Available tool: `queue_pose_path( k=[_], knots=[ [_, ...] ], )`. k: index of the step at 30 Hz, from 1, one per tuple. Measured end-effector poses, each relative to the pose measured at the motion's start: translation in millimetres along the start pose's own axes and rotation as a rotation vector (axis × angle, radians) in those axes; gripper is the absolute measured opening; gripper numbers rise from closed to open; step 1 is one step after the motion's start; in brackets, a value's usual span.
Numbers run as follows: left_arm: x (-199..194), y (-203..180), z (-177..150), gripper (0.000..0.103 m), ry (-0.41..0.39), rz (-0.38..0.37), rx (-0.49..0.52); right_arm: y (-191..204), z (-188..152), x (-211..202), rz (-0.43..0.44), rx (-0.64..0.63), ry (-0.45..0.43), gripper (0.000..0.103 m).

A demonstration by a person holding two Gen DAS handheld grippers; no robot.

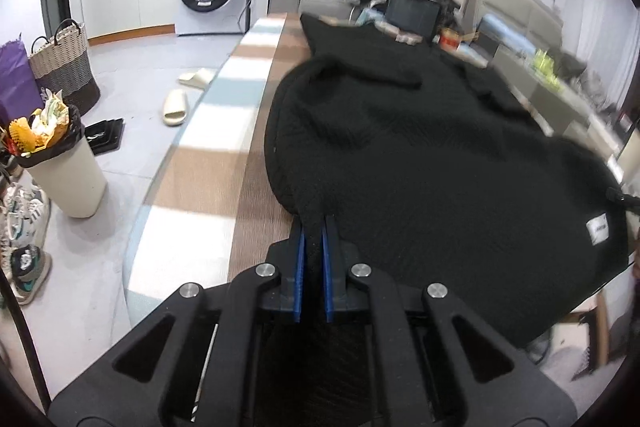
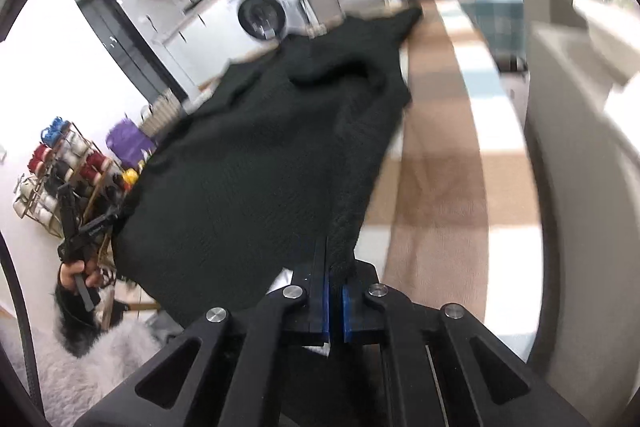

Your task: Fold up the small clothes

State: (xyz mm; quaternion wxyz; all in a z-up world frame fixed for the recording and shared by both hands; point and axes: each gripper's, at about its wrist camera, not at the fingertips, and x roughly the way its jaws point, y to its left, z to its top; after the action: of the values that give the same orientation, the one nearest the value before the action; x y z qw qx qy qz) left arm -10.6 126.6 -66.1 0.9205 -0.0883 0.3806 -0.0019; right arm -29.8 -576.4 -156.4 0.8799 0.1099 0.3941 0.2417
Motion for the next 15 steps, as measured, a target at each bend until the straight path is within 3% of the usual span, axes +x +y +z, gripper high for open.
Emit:
queue_pose_path(
  k=[9, 13, 15],
  knots=[
    [-28, 3, 55, 0.005, -0.167, -0.047, -0.034, 0, 38, -20, 0.057, 0.1, -0.234, 0.004],
    [-9, 12, 79, 0.005, -0.181, -0.04, -0.074, -8, 55, -9, -0.015, 0.174, -0.292, 0.004],
    [7, 16, 87, 0.005, -0.167, -0.037, -0.092, -12, 63, 0, -0.059, 0.188, -0.275, 0.004]
  ],
)
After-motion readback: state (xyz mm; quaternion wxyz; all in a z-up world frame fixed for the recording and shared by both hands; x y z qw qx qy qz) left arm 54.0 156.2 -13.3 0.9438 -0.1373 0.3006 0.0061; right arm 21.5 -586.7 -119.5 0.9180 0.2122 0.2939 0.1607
